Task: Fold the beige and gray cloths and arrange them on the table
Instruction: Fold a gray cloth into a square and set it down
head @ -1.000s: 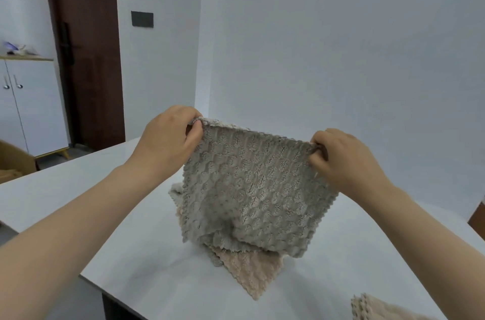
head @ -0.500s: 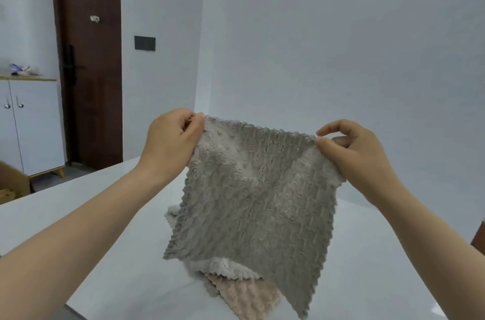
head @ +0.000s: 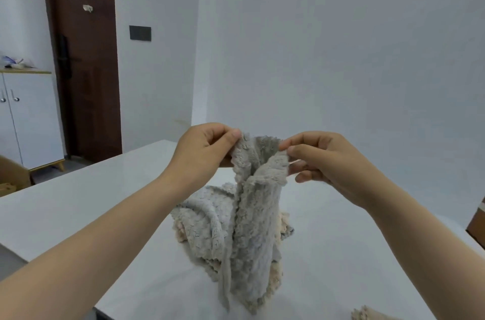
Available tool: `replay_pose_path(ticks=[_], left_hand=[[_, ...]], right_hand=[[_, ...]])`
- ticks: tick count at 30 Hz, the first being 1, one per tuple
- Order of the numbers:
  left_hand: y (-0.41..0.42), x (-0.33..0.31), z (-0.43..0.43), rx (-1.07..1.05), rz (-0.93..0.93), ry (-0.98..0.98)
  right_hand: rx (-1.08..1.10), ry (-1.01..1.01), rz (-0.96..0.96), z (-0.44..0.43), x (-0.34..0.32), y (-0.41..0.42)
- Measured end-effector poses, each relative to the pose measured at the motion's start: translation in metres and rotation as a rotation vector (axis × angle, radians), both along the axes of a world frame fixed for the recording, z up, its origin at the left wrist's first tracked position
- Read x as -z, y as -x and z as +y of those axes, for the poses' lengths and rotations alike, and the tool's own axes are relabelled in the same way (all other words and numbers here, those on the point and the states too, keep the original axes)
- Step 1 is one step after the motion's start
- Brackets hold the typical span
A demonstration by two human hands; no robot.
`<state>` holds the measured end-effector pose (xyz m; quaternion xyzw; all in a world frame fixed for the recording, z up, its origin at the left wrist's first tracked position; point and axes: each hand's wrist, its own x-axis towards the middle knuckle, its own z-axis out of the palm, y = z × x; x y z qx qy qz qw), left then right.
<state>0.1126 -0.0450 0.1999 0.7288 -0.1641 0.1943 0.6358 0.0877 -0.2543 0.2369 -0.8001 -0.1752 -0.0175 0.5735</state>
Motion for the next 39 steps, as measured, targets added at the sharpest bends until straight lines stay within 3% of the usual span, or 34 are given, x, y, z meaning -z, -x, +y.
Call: replay_pose_path(ticks=[6,12,17,23,31,39], left_hand=[[0.008,0.009,-0.01,0.032,0.026,0.018],[0.024,0.019,-0.021,0.171,0.098,0.112],[0.032,0.029,-0.023,0.278,0.095,0.037],[0.033,0.034,-0.024,0.279,0.138,0.096],[0.035,0.038,-0.026,0.239,0.134,0.18],[0.036,0.042,-0.027,0.154,0.026,0.051]], right_hand=[[-0.091,0.083,-0.037,0.003,0.006,0.004],[0.077,0.154,-0.252,0.007,0.023,0.003],[0.153,0.281,-0.385,0.004,0.032,0.003],[0.205,0.351,-0.513,0.002,0.036,0.002],[0.088,0.152,-0.411,0.004,0.046,0.004],[0.097,0.128,-0.387,0.003,0.048,0.004]])
